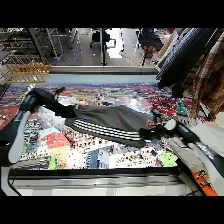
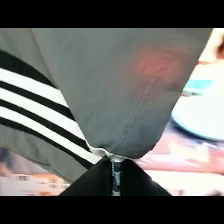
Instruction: Fold the clothes and pants, and hang the long-sleeved shirts on hangers.
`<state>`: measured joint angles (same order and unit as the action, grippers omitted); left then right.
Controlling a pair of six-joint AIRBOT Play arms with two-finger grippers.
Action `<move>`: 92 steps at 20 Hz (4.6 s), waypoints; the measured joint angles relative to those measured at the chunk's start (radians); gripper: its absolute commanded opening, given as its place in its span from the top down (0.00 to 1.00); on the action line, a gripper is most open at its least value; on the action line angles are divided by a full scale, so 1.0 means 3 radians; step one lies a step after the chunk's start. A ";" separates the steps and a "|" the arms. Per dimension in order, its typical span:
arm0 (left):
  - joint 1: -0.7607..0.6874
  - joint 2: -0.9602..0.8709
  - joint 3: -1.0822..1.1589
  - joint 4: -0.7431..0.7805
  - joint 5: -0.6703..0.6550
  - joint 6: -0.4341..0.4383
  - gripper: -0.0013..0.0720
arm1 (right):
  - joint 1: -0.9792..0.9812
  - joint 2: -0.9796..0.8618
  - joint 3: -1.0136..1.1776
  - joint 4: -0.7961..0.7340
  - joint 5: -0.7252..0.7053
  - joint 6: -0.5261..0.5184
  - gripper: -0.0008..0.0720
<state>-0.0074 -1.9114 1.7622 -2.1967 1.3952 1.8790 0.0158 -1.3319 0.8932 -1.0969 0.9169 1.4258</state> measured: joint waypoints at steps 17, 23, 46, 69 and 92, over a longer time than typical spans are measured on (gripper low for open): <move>0.0226 0.0568 0.0058 -0.0008 0.0226 -0.0534 0.82 | 0.2085 -0.1286 0.2541 -0.0642 -0.0211 0.0107 0.37; 0.0688 0.0862 0.0055 -0.0031 0.0435 -0.0533 0.82 | 0.1795 -0.1691 0.3379 -0.0657 0.0617 0.0193 0.29; 0.0048 0.0594 0.0028 -0.0036 0.0327 -0.0425 0.82 | 0.1460 -0.1859 0.2913 0.1027 -0.1232 -0.0198 0.22; -0.0226 -0.0483 0.0025 -0.0062 0.0102 -0.0530 0.93 | 0.0660 -0.2403 0.2571 0.1984 0.0839 -0.0272 0.97; -0.0163 0.1062 0.0024 -0.0122 0.1194 -0.0041 0.92 | -0.4350 0.0786 0.1678 -0.0225 0.2848 0.0182 0.67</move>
<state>-0.0563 -1.5929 1.7695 -2.2333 1.7535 1.8668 -1.2892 -1.0962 1.3968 -1.1645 1.7714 1.4803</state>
